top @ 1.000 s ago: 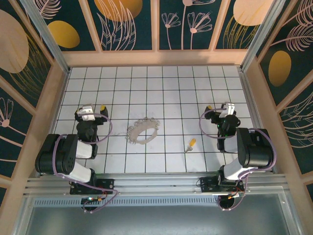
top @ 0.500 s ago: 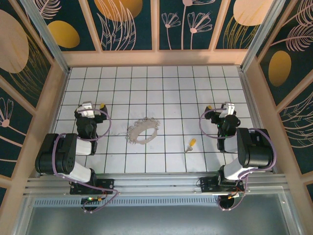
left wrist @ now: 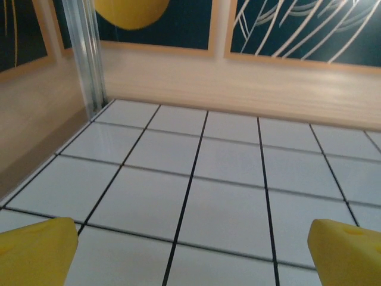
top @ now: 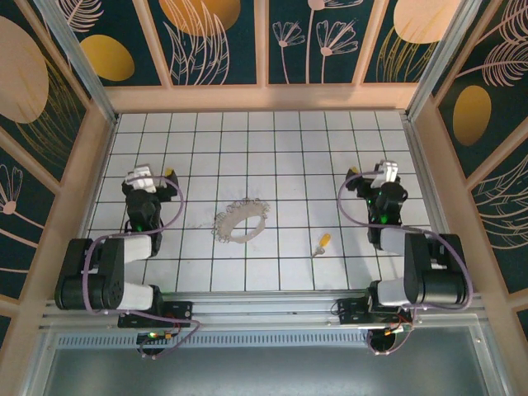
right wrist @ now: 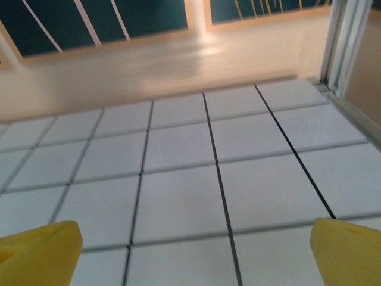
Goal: Put the keys on the keyring
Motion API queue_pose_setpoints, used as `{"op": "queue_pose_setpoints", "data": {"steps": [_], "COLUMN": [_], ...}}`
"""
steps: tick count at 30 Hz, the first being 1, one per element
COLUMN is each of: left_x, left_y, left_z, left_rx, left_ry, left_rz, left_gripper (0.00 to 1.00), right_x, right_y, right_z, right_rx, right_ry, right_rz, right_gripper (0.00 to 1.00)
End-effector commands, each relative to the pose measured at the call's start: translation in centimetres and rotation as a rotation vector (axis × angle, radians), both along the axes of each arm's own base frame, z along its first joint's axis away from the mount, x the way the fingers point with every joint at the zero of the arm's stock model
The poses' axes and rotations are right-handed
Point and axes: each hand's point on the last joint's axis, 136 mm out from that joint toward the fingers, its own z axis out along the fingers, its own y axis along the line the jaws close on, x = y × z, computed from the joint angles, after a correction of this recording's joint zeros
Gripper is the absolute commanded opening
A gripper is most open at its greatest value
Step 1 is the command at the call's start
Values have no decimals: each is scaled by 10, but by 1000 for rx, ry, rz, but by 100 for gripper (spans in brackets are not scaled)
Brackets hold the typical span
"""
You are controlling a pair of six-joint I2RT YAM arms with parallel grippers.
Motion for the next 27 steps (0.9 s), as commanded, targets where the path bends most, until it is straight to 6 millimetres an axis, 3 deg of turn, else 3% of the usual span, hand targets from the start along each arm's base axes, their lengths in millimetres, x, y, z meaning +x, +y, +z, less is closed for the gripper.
{"op": "queue_pose_setpoints", "data": {"steps": [1,5,8,10,14,21,27], "left_x": [5,3,2,3,-4,-31,-53], "left_y": [5,-8,-27,-43,-81,-135,-173], "left_z": [7,28,48,59,71,54,16], "left_rx": [-68,-220,-289,-335,-446,-529,-539], "left_ry": [61,24,6,11,47,148,264], "left_rz": [36,-19,-82,-129,-234,-350,-410], "left_gripper": [97,96,95,94,92,92,91], "right_x": [10,21,20,14,-10,-41,-56], "right_y": [8,10,37,58,110,179,209], "right_z": [16,10,2,-4,-14,-38,-57], "right_rx": [136,404,488,487,442,324,306], "right_ry": [66,166,198,215,239,302,403], "right_rz": [24,-13,94,138,181,246,366], "right_gripper": [99,99,98,92,89,89,87]}}
